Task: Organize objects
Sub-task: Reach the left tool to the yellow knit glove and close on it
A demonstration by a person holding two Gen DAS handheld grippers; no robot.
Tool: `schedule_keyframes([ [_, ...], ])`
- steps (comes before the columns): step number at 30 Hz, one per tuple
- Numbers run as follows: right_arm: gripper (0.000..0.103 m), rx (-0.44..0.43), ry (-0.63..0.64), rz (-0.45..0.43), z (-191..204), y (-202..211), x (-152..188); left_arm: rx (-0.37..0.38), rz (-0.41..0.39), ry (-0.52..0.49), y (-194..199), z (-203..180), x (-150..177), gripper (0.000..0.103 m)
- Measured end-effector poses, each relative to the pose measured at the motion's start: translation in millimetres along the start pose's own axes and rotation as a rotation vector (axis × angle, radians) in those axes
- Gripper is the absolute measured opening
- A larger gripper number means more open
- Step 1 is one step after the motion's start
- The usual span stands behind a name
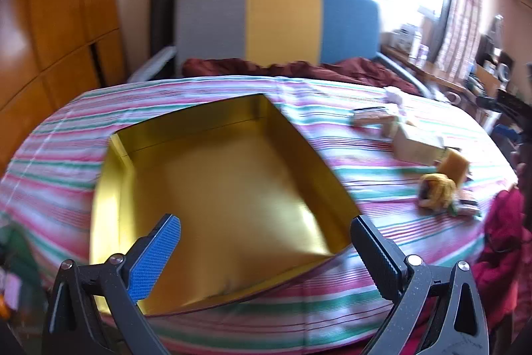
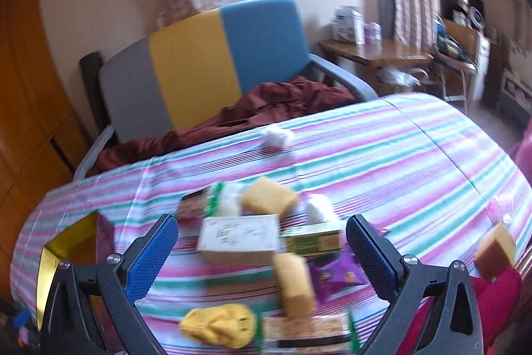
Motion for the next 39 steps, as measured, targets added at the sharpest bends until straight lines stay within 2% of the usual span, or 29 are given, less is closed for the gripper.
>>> schedule_keyframes([
  [5,0.103,-0.042,-0.22,0.059,-54.2,-23.0,-1.3,0.093,-0.005,-0.104,-13.0,-44.1,-21.1,0.103],
  [8,0.103,-0.084,-0.297,0.078,-64.2,-27.6,2.2,0.134,0.002,-0.157,-24.6,-70.6,-30.6,0.103],
  [11,0.103,-0.102,-0.292,0.03,-64.8,-20.0,-0.2,0.168,0.005,-0.215,-36.7,-97.1,-37.5,0.103],
  [20,0.103,-0.196,-0.365,0.053,-71.2,-22.3,-1.6,0.28,0.043,-0.327,-79.7,-177.2,-46.4,0.102],
  [26,0.103,-0.218,-0.371,0.063,-70.8,-23.4,-1.5,0.333,0.079,-0.34,-104.1,-211.6,-50.5,0.1],
  [33,0.103,-0.234,-0.387,0.064,-71.6,-23.8,-1.1,0.351,0.124,-0.326,-135.9,-234.0,-54.5,0.098],
  [36,0.103,-0.242,-0.395,0.069,-73.1,-24.5,-1.1,0.365,0.162,-0.293,-149.7,-235.0,-52.2,0.089],
  [37,0.103,-0.245,-0.392,0.075,-72.4,-25.1,-0.8,0.385,0.179,-0.28,-153.7,-234.6,-49.7,0.078],
  [38,0.103,-0.246,-0.388,0.081,-71.4,-26.0,-0.5,0.399,0.189,-0.274,-154.7,-234.4,-47.0,0.072],
  [39,0.103,-0.243,-0.384,0.086,-70.6,-26.5,-0.7,0.409,0.203,-0.264,-156.8,-232.7,-43.1,0.059],
])
Point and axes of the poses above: each gripper's, at about its wrist camera, not at the fingertips, and y roughly against the way its jaws point, z to its left, x to its underside, the point moved 4 cm from there along -y, roughly the way its jaws point, and after that the axes turned 10 degrees about -y, right-handed, at the moved point
